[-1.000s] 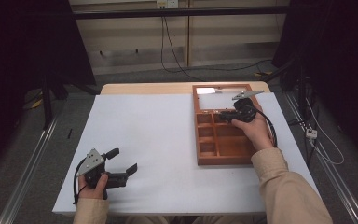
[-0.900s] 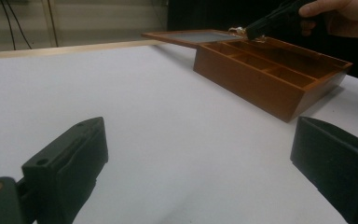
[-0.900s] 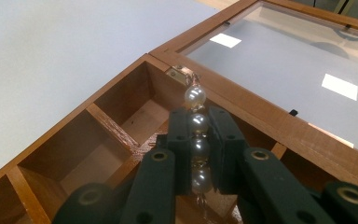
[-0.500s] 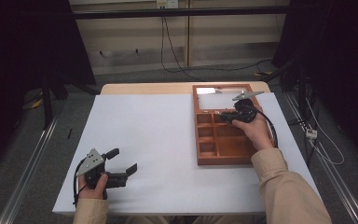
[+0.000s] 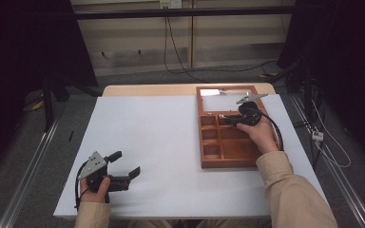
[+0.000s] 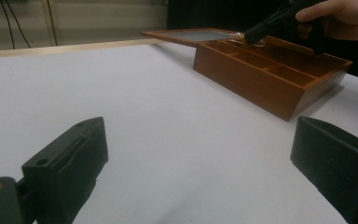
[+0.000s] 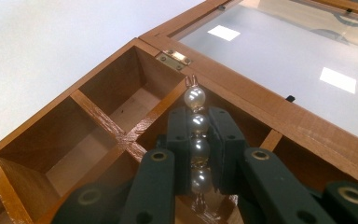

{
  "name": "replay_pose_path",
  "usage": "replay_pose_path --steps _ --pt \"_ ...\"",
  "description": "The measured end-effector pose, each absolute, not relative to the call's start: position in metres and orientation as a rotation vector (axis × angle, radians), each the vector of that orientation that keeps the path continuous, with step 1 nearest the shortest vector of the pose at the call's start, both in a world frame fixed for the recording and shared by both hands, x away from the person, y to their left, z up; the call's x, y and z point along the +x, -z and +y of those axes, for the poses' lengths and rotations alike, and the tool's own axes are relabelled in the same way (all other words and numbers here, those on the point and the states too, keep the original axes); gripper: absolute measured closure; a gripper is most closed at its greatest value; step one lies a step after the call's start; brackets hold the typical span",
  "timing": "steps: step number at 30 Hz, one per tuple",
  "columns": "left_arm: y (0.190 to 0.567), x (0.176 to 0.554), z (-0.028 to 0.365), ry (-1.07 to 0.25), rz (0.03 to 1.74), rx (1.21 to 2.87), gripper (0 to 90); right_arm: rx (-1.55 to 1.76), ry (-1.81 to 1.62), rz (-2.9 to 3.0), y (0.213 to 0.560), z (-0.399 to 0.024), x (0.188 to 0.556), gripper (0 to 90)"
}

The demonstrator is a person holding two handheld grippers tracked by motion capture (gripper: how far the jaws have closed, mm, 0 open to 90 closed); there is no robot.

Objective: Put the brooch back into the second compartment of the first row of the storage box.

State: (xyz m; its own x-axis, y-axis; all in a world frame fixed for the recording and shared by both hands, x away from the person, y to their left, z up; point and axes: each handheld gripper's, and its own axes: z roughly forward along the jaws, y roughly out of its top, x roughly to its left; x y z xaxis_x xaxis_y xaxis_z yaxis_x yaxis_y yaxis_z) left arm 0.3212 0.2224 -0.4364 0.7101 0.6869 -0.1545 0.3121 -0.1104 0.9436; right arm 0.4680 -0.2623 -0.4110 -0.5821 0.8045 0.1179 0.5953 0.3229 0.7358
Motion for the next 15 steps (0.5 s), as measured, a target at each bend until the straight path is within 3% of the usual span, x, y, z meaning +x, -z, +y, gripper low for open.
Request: replay_pose_path --steps 15 --pt "0.4367 0.3215 0.2224 -0.386 0.803 1.714 3.9 1.274 -1.115 2.322 0.416 -0.2662 0.467 79.9"
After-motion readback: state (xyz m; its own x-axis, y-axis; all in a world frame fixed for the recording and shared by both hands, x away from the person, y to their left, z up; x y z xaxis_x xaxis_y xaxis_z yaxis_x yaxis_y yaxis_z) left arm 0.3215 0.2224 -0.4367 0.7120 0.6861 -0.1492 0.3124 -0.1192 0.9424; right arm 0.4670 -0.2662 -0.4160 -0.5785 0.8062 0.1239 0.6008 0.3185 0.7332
